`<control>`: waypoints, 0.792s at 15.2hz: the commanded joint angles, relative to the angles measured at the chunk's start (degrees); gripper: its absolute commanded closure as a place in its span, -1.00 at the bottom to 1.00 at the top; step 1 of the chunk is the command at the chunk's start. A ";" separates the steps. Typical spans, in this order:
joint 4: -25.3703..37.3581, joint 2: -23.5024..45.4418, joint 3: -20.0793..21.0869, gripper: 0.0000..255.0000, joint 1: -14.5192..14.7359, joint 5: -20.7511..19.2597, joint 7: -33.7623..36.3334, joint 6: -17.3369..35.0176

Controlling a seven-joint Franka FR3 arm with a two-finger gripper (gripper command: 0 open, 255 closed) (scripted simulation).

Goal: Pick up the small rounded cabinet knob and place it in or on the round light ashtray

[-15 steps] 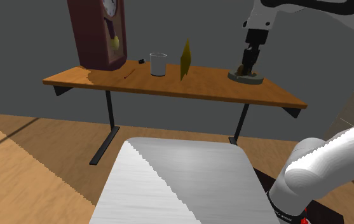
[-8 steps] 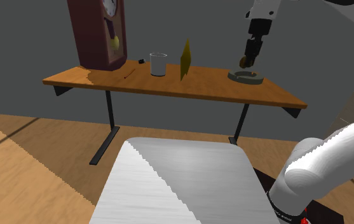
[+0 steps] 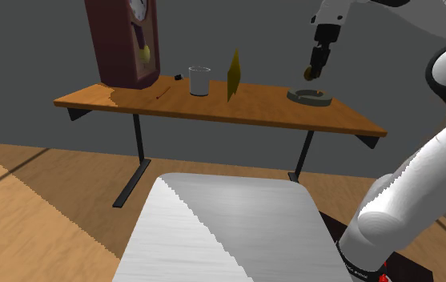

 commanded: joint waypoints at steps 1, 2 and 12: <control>4.74 4.45 -2.96 1.00 -0.76 1.15 -3.88 -0.58; 7.16 6.83 -4.38 1.00 -1.29 2.04 -5.73 -0.88; 27.87 27.14 -12.35 1.00 -10.94 13.54 -18.93 -4.92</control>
